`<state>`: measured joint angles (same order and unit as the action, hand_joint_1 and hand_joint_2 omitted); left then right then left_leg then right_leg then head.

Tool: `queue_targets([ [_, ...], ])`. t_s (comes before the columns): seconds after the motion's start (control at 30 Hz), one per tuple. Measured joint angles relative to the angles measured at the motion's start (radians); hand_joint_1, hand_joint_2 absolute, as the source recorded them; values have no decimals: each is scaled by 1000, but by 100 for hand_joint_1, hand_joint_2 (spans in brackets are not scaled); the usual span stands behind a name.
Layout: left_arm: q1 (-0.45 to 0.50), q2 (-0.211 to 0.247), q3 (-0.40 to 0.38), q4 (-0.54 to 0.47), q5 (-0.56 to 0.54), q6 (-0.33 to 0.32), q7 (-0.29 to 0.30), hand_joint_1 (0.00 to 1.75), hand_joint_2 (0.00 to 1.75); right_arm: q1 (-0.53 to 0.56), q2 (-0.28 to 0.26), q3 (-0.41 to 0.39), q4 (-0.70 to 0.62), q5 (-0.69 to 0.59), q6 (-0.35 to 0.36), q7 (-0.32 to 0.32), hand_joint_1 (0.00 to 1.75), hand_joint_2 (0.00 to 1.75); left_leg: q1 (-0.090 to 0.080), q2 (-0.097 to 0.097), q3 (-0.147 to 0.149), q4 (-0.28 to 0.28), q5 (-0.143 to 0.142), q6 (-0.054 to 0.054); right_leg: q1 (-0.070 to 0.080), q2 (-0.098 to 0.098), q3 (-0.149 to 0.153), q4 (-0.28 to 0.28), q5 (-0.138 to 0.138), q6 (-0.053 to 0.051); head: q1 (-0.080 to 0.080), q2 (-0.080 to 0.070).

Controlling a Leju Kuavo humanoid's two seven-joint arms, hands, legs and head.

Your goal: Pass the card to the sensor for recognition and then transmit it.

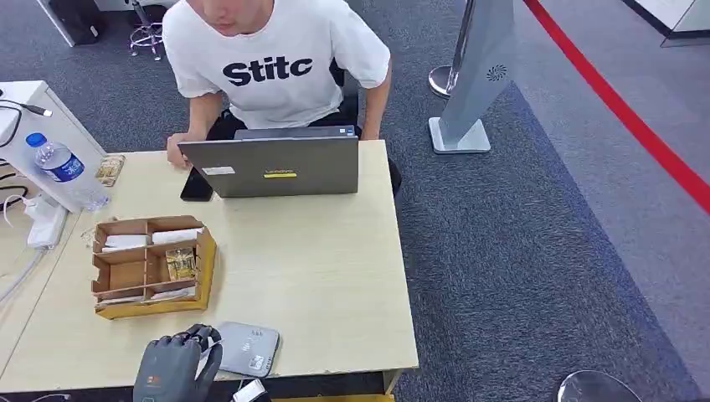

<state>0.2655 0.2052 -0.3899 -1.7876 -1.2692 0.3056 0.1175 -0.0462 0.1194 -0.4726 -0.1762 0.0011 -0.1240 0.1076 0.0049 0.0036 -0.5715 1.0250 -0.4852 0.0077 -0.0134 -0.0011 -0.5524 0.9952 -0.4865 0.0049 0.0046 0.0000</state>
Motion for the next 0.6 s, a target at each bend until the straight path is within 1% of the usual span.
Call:
queue_targets([
  [0.6,0,0,0,0,0,0,0,175,175,0,0,0,0,0,0,0,0,175,0,0,0,0,0,0,0,0,0,0,0,0,0,0],
])
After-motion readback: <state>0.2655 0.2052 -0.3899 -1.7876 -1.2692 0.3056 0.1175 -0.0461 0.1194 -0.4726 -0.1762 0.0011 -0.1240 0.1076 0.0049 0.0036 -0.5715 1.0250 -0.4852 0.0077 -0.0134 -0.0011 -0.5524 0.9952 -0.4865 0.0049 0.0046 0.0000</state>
